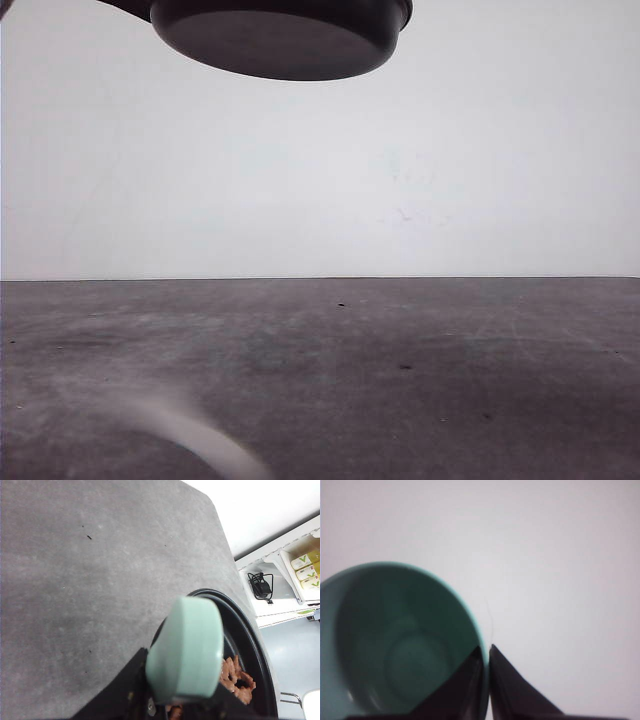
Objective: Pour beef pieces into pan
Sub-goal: 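Lower the empty bowl onto the table with the right gripper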
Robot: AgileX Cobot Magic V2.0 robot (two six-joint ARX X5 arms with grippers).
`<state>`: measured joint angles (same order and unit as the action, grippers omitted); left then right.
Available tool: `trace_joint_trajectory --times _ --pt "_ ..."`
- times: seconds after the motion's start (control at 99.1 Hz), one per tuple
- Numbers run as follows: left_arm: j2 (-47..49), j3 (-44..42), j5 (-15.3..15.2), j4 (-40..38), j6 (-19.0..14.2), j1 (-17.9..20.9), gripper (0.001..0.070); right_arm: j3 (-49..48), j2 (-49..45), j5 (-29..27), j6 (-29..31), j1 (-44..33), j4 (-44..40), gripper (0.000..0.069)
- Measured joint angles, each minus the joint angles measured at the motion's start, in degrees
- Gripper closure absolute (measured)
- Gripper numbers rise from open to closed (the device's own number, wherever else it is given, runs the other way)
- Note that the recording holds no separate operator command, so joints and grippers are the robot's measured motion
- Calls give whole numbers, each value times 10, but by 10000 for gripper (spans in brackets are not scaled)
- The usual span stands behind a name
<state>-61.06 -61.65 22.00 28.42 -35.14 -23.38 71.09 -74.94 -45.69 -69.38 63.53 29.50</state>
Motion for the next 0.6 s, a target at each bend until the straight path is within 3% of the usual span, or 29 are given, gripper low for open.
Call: trace_joint_trajectory --times 0.101,0.242,0.424,0.484,0.595 --pt "0 0 0 2 0 0 653 0 20 -33 129 -33 -113 679" --pt "0 0 7 2 3 0 653 0 77 18 371 -114 -330 679" --pt "0 0 9 19 22 0 653 0 117 182 687 -285 -614 679" --pt "0 0 9 20 26 0 653 -8 103 253 742 -358 -675 679" --pt "0 0 9 19 28 0 653 -68 85 365 790 -466 -682 679"
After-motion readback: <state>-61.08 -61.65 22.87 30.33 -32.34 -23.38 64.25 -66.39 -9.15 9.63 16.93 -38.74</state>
